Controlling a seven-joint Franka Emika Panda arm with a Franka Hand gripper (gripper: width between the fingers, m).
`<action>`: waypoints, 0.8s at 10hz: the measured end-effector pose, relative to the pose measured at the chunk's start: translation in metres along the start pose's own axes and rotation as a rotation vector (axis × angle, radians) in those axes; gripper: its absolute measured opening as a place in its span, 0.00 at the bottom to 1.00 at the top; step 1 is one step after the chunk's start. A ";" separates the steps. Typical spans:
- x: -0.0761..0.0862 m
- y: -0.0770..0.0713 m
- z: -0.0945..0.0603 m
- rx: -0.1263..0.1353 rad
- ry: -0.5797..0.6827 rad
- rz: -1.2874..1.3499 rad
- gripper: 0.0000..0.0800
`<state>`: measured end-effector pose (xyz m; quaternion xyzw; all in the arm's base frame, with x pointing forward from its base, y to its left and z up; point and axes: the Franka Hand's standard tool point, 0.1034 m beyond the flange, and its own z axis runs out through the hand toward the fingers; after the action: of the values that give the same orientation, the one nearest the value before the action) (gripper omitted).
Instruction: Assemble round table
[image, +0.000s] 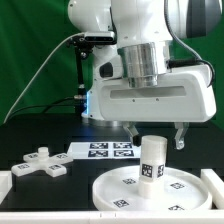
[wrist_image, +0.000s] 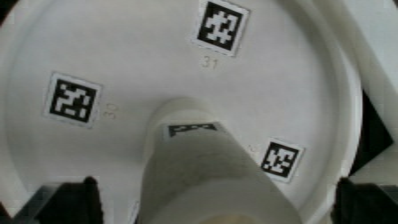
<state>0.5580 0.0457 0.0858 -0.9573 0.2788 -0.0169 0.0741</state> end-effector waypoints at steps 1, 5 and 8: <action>0.000 0.000 0.000 -0.008 0.002 -0.107 0.81; 0.007 0.008 0.003 -0.086 -0.003 -0.694 0.81; 0.006 0.007 0.004 -0.086 -0.002 -0.674 0.53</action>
Offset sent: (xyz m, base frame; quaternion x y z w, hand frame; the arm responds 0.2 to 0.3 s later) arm 0.0119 0.0028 -0.0025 -0.0686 -0.0166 -0.4444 0.8930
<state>0.5599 0.0368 0.0807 -0.9979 -0.0532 -0.0275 0.0242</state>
